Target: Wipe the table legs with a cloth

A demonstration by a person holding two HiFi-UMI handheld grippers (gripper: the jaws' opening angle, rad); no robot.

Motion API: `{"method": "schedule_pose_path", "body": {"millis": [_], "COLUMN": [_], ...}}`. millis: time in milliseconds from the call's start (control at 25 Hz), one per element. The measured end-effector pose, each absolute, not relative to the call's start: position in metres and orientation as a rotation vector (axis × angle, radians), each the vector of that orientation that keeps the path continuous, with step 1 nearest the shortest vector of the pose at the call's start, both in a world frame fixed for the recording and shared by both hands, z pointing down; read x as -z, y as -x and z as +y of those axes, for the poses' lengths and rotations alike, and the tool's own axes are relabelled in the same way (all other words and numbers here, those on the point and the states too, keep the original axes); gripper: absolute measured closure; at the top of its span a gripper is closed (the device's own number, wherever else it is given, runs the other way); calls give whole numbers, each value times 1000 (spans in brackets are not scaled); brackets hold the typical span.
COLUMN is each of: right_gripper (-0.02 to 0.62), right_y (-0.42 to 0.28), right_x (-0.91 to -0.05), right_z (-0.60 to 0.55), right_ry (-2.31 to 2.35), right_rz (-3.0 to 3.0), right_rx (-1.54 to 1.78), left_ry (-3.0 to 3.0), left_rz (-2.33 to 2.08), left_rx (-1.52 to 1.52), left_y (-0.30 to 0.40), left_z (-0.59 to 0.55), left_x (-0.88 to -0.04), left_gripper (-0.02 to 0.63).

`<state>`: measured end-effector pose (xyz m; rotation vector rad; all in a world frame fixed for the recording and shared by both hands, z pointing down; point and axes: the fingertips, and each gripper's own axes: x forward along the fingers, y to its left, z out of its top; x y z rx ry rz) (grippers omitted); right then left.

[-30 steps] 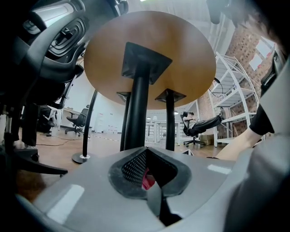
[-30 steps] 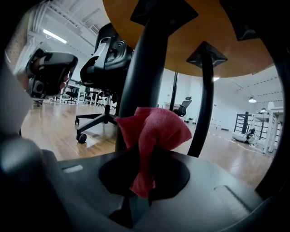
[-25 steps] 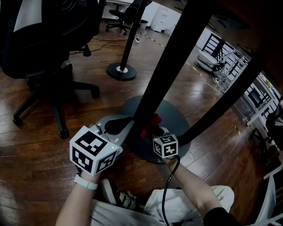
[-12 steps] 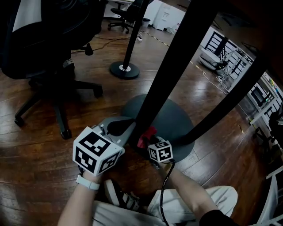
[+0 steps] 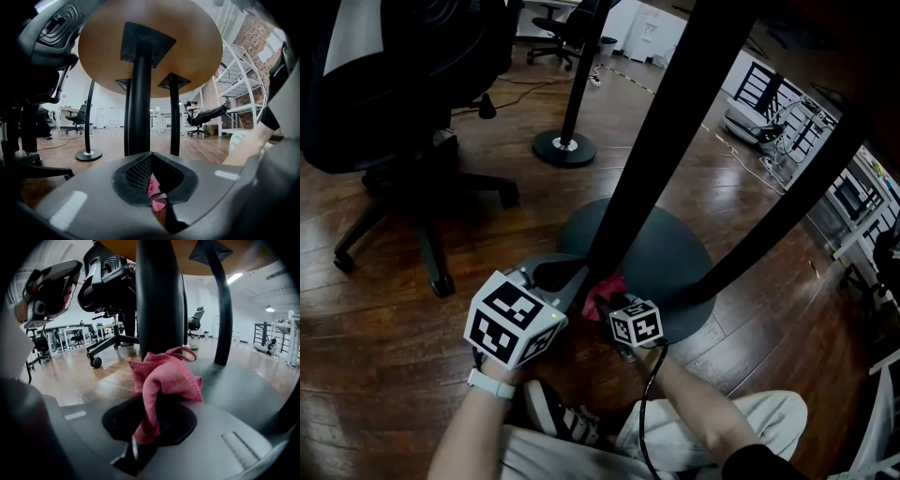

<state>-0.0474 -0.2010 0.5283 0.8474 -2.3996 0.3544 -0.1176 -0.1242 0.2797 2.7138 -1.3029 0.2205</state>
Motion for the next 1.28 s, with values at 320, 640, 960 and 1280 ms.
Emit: {"method": "schedule_pose_path", "body": {"millis": [320,640,960,1280], "right_gripper": [548,548,548,548], "right_y": [82,105,114,122], "right_x": [-479,-387,-272,-178], "right_z": [-190,-191,-192,-193], "right_ry": [-789,-795,-759,-733], "right_rz": [-2540,-2718,-2876,-2968], "right_rx": [-328,-276,-199,-151], "left_ry": [-2728,-2725,-2727,-2743], "left_rz": [-1300,-1289,-1297,-1292], "left_rx": [-373,-462,-416,-415], "left_y": [119,122,124,123], "left_z": [-127,-123,-122,-121], "left_x": [-303,-315,-310,-307], "left_gripper": [614,614,614,614]}}
